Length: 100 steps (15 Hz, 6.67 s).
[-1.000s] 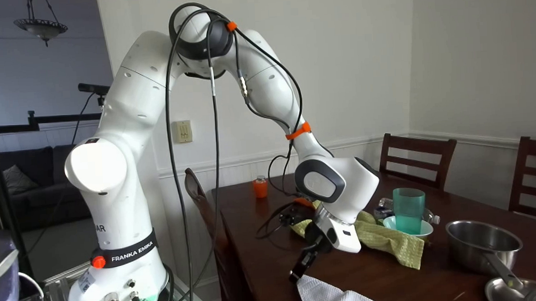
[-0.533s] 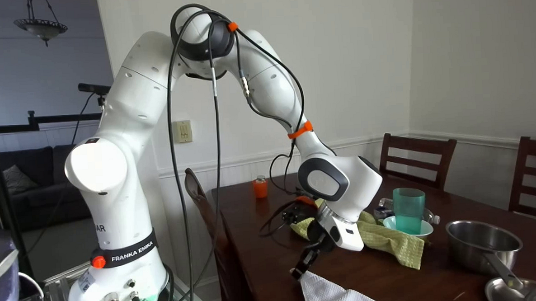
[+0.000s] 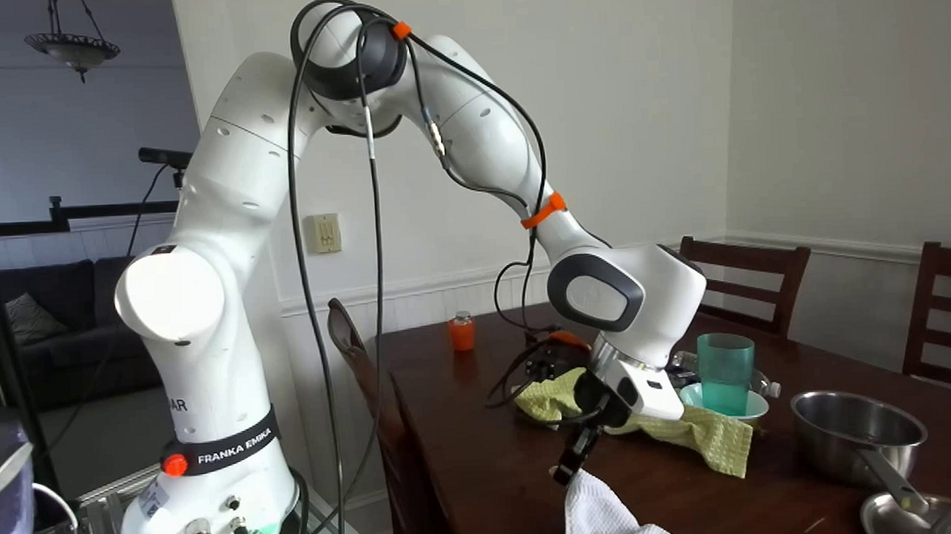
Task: Fold the white towel twice
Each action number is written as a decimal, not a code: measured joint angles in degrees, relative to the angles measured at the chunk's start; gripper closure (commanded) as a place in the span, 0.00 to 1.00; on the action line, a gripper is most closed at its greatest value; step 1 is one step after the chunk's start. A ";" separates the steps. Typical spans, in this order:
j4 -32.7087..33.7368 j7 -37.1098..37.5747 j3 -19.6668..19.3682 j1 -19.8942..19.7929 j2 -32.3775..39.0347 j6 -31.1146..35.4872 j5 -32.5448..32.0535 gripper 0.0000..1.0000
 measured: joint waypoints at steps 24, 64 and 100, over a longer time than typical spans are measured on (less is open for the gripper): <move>5.82 0.05 -4.24 -2.33 -2.00 5.60 -8.59 0.99; 16.24 -20.17 0.36 -14.33 9.84 16.82 -11.00 0.56; 17.85 -11.02 -3.72 -12.81 -6.38 2.39 -17.41 0.00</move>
